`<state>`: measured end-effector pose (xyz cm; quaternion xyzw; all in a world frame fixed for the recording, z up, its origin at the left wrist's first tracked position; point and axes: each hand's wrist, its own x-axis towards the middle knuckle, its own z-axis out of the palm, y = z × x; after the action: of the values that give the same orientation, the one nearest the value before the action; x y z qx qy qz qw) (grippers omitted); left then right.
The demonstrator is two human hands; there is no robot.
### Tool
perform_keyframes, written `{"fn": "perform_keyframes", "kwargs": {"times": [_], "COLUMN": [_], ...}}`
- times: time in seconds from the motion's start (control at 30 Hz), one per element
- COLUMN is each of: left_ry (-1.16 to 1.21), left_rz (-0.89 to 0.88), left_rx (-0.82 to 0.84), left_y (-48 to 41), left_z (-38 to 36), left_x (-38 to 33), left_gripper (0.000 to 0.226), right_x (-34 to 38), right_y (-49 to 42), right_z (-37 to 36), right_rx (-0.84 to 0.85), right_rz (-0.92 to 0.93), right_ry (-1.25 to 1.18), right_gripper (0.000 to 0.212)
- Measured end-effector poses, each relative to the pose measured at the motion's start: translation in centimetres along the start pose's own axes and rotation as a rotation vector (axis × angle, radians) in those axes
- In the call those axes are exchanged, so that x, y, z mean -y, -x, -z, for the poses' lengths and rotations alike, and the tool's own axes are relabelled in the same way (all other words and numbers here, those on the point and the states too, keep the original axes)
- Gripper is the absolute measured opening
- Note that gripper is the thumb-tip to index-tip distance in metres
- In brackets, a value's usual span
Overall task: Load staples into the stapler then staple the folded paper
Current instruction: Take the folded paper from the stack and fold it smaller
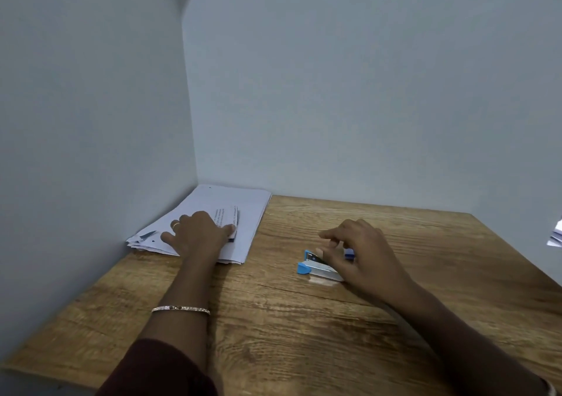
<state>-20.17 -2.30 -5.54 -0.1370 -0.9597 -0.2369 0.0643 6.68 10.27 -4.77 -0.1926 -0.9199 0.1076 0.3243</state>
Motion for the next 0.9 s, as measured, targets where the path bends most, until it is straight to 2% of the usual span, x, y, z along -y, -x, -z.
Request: {"fn": "perform_keyframes", "kwargs": {"times": [0.13, 0.33, 0.43, 0.53, 0.6, 0.67, 0.8, 0.83, 0.9], "left_ry": [0.129, 0.445, 0.590, 0.813, 0.926, 1.019, 1.190, 1.213, 1.198], "left_rz": [0.073, 0.099, 0.025, -0.148, -0.244, -0.329, -0.449, -0.479, -0.550], "left_rx": [0.068, 0.057, -0.029, -0.006, 0.029, 0.105, 0.379, 0.445, 0.505], "left_y": [0.0, 0.5, 1.6, 3.6, 5.9, 8.7, 14.1, 15.3, 17.0], "left_z": [0.3, 0.9, 1.2, 2.1, 2.9, 3.7, 4.7, 5.0, 5.2], "left_x": [0.2, 0.4, 0.2, 0.0, -0.2, -0.1, 1.2, 1.6, 2.4], "left_gripper": [0.065, 0.041, 0.028, 0.030, 0.027, 0.025, 0.016, 0.014, 0.017], "right_x": [1.1, 3.2, 4.4, 5.7, 6.4, 7.1, 8.3, 8.4, 8.5], "right_y": [0.0, 0.0, 0.4, 0.8, 1.1, 1.7, 3.3, 3.8, 5.1], "right_z": [-0.5, -0.6, -0.5, -0.1, 0.0, 0.3, 1.3, 1.7, 2.5], "right_rx": [-0.023, -0.083, -0.120, -0.224, -0.306, -0.345, -0.204, -0.179, -0.154], "right_rz": [0.081, 0.144, 0.103, 0.037, -0.012, -0.105, -0.303, -0.309, -0.264], "right_ry": [-0.023, -0.053, -0.095, -0.210, -0.280, -0.344, -0.704, -0.812, -0.897], "right_gripper": [0.030, 0.010, 0.007, 0.008, 0.012, 0.027, 0.071, 0.073, 0.057]}}
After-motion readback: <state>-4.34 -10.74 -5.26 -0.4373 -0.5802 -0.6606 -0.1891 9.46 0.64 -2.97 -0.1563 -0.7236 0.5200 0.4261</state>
